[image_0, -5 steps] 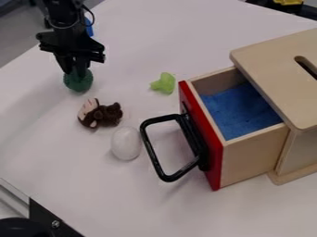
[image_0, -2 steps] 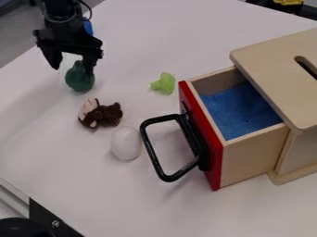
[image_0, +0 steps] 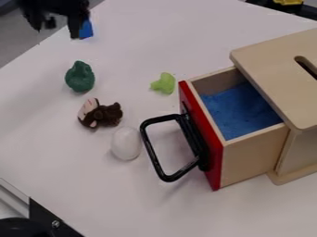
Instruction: Take the broccoli out of the drawer and put it on the upper left side of the table
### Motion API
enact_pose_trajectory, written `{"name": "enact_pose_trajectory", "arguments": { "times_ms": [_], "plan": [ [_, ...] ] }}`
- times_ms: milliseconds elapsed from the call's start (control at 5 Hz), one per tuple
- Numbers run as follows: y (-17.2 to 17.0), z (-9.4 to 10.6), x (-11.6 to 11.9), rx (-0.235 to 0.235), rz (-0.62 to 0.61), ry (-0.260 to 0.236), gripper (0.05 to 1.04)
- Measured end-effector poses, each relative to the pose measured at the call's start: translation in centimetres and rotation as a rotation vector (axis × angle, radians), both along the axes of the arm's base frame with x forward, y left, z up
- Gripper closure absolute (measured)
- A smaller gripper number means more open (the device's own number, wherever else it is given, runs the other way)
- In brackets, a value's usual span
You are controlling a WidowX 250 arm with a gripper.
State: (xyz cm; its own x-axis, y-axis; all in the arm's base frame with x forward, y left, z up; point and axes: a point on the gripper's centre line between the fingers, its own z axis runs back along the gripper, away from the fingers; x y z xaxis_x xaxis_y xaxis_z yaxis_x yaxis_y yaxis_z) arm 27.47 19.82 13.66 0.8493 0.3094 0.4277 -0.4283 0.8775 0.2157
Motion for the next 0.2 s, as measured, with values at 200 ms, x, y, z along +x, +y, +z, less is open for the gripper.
{"name": "enact_pose_trajectory", "arguments": {
  "times_ms": [200],
  "plan": [
    [-0.02, 0.47, -0.1, 0.008, 0.002, -0.01, 0.084]
  ]
}}
